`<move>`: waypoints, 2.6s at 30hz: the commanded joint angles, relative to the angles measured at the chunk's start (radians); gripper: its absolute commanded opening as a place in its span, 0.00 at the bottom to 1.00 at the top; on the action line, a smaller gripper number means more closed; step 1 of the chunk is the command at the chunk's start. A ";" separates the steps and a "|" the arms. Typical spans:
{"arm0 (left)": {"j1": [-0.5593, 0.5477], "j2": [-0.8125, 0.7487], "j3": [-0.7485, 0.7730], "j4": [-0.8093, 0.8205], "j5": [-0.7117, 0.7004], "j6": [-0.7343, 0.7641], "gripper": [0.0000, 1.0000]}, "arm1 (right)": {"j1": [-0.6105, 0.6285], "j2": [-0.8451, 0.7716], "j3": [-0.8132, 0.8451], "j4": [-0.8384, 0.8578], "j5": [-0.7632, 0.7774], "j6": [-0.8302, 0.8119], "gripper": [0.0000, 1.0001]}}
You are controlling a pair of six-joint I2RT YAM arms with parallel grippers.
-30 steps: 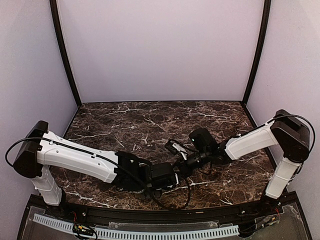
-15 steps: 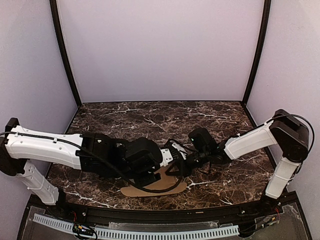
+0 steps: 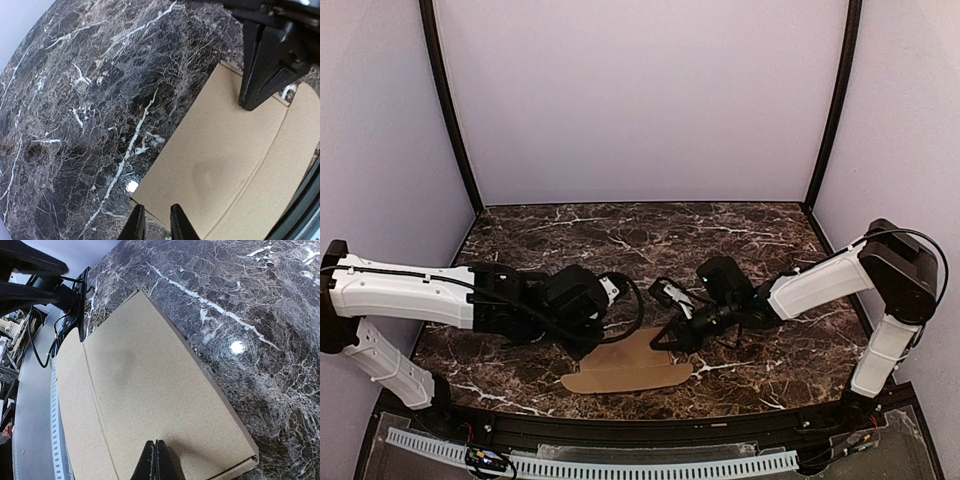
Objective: Fold the paper box
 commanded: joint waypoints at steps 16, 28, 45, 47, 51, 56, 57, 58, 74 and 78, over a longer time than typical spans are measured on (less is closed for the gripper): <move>0.085 0.031 -0.149 0.119 0.267 -0.296 0.01 | 0.025 0.019 -0.041 -0.059 0.106 0.035 0.00; 0.086 0.022 -0.171 0.026 0.323 -0.416 0.01 | 0.034 0.031 -0.042 -0.057 0.115 0.040 0.00; 0.084 0.128 -0.164 0.007 0.368 -0.443 0.01 | 0.060 0.017 -0.034 -0.084 0.156 0.050 0.00; 0.084 0.129 -0.166 0.014 0.366 -0.447 0.01 | 0.072 -0.012 -0.035 -0.096 0.164 0.056 0.00; 0.084 0.130 -0.162 0.017 0.360 -0.444 0.01 | 0.086 -0.080 -0.053 -0.109 0.176 0.077 0.00; 0.084 0.135 -0.160 0.015 0.352 -0.448 0.01 | 0.109 -0.159 -0.107 -0.117 0.196 0.110 0.00; 0.084 0.135 -0.158 0.014 0.349 -0.449 0.01 | 0.119 -0.174 -0.118 -0.117 0.203 0.118 0.00; 0.084 0.135 -0.158 0.014 0.349 -0.448 0.01 | 0.127 -0.184 -0.129 -0.117 0.210 0.125 0.00; 0.084 0.164 -0.130 0.013 0.342 -0.447 0.01 | 0.181 -0.156 -0.200 -0.082 0.274 0.167 0.00; 0.084 0.165 -0.136 0.014 0.345 -0.451 0.01 | 0.180 -0.134 -0.206 -0.083 0.288 0.159 0.00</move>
